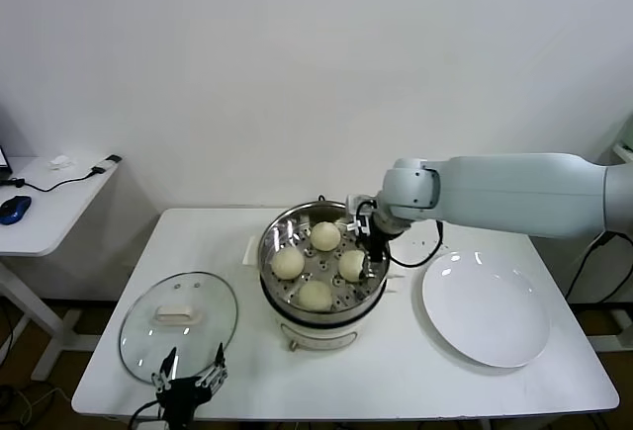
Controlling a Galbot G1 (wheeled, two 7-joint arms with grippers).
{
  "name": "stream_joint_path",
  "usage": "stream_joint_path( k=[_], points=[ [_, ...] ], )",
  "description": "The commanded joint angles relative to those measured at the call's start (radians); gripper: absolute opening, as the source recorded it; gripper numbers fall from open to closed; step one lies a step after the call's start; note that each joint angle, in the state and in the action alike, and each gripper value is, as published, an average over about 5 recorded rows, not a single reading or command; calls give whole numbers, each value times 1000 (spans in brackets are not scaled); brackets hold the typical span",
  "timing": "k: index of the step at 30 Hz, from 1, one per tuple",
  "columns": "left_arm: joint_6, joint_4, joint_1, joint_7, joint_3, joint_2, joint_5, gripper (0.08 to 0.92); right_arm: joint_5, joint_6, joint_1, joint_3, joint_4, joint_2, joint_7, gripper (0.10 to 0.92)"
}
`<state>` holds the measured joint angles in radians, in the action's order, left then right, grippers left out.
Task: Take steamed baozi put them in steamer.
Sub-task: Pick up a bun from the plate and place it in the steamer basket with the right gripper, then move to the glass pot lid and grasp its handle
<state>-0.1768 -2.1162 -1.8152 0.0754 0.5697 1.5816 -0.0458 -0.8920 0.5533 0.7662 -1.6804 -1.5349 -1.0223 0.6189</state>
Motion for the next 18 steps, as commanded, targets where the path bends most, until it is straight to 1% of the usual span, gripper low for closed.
stream_joint_path(
  k=[1,4,6,8,9,13,18],
  points=[
    [-15,-5,-1,4,-1,-1,-11,823,-14,-124,59,54,18,63,109,819],
    [-20,-13,0,6,1,-3,-22,823,-75,-159,91,111,41,120,142,822],
    [-22,-19,5,9,7,-6,-37,823,-141,-169,93,169,59,166,122,822],
    [-31,-28,15,17,17,-11,-72,823,-195,-186,57,256,75,221,34,823],
    [-39,-36,20,23,24,-15,-93,823,-198,-196,17,320,81,253,-35,823],
    [-64,-63,48,28,49,-45,-146,823,-122,-247,-214,616,94,382,-310,823],
    [-74,-77,68,42,78,-88,-149,823,-107,-301,-532,965,59,524,-506,823]
  ],
)
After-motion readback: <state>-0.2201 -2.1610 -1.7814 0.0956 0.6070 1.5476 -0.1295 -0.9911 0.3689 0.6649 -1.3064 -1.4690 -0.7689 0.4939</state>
